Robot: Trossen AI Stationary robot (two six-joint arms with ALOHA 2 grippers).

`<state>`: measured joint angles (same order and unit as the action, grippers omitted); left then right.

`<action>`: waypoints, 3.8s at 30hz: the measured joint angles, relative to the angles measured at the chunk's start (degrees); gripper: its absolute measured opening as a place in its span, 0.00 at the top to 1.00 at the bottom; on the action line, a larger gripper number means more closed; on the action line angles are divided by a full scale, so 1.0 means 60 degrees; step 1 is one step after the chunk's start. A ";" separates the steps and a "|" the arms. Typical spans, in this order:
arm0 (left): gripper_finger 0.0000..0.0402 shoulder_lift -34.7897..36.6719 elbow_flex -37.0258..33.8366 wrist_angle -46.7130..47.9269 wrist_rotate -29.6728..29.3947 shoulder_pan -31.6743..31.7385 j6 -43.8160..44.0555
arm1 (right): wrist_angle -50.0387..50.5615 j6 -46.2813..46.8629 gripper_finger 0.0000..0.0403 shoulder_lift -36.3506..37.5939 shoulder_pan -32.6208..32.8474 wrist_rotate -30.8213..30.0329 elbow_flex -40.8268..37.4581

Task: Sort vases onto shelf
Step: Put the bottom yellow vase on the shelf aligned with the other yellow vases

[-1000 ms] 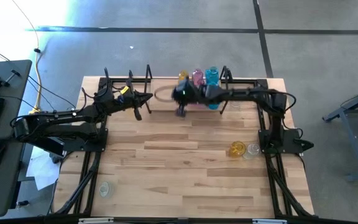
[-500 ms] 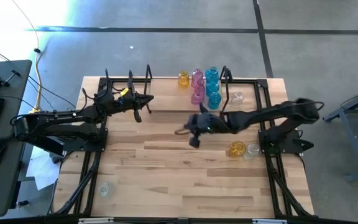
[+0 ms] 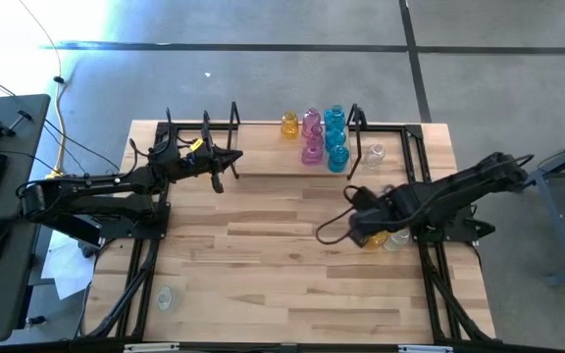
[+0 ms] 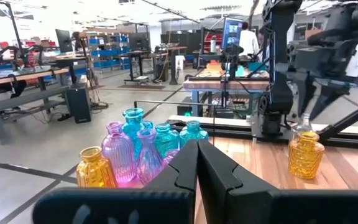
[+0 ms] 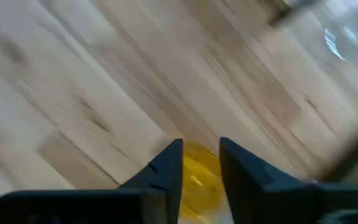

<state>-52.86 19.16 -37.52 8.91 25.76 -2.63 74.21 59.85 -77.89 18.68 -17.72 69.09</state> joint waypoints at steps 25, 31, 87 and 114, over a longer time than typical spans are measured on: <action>1.00 0.0000 -0.0001 0.0018 -0.0007 0.0000 0.0106 | 0.0518 -0.2076 0.69 -0.0011 -0.1244 0.2897 -0.1612; 1.00 0.0000 0.0000 0.0018 -0.0007 0.0000 0.0117 | -0.0094 -0.2309 0.67 -0.0016 -0.1244 0.3009 -0.2210; 1.00 0.0000 0.0000 0.0018 -0.0007 0.0004 0.0084 | 0.0591 -0.9126 0.97 -0.4637 -0.4707 0.3362 0.7784; 1.00 -0.0002 0.0000 0.0018 -0.0007 0.0004 0.0076 | 0.0518 -1.2491 0.97 -0.8000 -0.6969 0.3541 1.0366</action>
<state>-52.87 19.16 -37.41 8.86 25.78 -2.17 77.32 -15.09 -125.89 -23.13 3.53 131.28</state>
